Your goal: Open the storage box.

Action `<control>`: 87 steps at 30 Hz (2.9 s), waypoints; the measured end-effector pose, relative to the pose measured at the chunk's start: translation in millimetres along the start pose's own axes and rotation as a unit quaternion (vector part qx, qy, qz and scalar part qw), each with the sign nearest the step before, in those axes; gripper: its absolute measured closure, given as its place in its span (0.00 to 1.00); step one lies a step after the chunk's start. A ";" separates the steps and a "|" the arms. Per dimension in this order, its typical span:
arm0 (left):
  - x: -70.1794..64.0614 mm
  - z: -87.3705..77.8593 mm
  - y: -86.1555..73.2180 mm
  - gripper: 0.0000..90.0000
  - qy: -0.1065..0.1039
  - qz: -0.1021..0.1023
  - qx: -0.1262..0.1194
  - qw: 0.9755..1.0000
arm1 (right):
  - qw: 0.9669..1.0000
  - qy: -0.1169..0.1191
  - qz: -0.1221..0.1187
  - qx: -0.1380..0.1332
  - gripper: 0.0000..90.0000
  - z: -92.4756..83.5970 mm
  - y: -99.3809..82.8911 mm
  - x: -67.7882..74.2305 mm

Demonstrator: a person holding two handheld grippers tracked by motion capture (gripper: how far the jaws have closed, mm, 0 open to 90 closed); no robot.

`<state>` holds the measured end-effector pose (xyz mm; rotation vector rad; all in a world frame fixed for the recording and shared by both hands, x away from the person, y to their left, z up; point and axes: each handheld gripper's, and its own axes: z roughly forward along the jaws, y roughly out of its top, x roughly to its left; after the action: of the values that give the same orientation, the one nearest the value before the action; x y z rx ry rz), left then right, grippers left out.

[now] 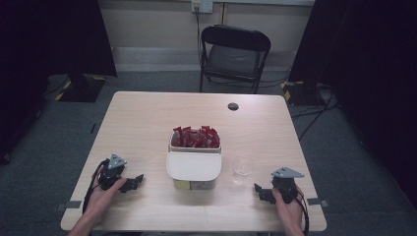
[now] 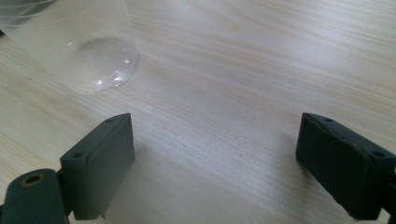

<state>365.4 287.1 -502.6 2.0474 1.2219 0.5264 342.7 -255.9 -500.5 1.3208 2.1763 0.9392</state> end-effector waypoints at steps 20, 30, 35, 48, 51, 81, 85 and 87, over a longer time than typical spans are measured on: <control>-0.8 -8.0 6.8 0.18 -0.009 -0.022 -0.019 1.000 | 1.000 -0.001 0.001 0.002 0.11 0.1 -0.1 -0.5; -7.8 -11.5 10.5 0.18 -0.048 -0.022 -0.021 0.998 | 1.000 0.000 0.001 0.002 0.11 -0.1 -0.1 -0.7; -13.3 -13.0 13.6 0.18 -0.063 -0.012 -0.023 0.998 | 1.000 0.000 0.000 0.002 0.11 -0.1 -0.1 -0.8; -27.5 -15.9 19.7 0.19 -0.086 0.010 -0.023 0.996 | 1.000 -0.001 0.000 0.002 0.11 0.1 -0.1 -0.9; -31.0 -17.3 21.3 0.19 -0.091 0.013 -0.027 0.995 | 1.000 0.000 0.000 0.002 0.11 0.1 0.0 -1.0; -70.6 -16.8 39.0 0.24 -0.189 0.028 -0.034 0.981 | 1.000 0.000 0.002 0.003 0.10 0.1 0.1 -0.8; -76.4 -16.1 42.9 0.24 -0.192 0.036 -0.034 0.980 | 1.000 0.000 0.002 0.003 0.10 0.1 0.1 -0.8; -78.4 -16.4 45.3 0.24 -0.196 0.040 -0.036 0.979 | 1.000 0.000 0.002 0.003 0.10 0.1 0.1 -0.8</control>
<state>344.8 209.3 -458.0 2.0227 0.8761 0.1849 343.2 -256.5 -500.5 1.3283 2.1794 0.9332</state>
